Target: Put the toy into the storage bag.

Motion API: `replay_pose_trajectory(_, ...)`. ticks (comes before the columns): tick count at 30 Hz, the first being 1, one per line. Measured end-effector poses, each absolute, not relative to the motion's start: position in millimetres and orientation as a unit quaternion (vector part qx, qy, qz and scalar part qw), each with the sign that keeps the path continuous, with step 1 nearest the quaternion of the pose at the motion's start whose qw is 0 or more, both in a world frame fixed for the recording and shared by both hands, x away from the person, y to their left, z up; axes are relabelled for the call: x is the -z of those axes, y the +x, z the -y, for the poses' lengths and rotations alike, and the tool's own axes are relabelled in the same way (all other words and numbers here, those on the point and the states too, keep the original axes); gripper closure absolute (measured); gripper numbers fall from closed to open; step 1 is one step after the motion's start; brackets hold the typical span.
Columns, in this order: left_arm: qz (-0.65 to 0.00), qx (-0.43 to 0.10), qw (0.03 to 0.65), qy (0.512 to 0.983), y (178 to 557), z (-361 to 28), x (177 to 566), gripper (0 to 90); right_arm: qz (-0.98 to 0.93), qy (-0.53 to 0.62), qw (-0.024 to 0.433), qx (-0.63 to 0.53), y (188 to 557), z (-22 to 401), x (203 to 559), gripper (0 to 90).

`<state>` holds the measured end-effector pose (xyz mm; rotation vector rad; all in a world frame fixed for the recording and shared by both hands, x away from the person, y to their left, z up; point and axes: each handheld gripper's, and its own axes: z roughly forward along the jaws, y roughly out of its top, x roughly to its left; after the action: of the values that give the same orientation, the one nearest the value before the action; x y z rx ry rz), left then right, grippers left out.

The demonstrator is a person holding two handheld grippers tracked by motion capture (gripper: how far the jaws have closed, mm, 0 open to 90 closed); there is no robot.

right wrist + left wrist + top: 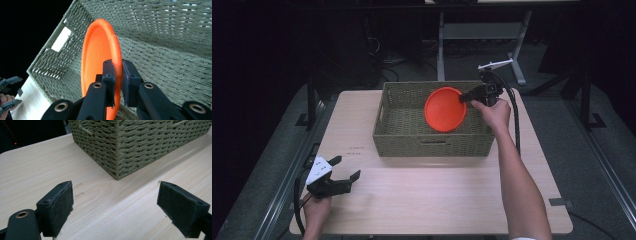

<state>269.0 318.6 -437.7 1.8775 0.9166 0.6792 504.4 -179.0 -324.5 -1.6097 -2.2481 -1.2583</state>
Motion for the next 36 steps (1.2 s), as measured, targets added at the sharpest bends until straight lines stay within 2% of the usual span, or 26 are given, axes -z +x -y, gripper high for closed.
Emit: replay_pose_trajectory(36, -0.376, -0.273, 0.459, 0.757, 271, -320, 439, 13.0, 0.771, -0.536, 0.081, 0.335, 526, 152, 373, 80.2)
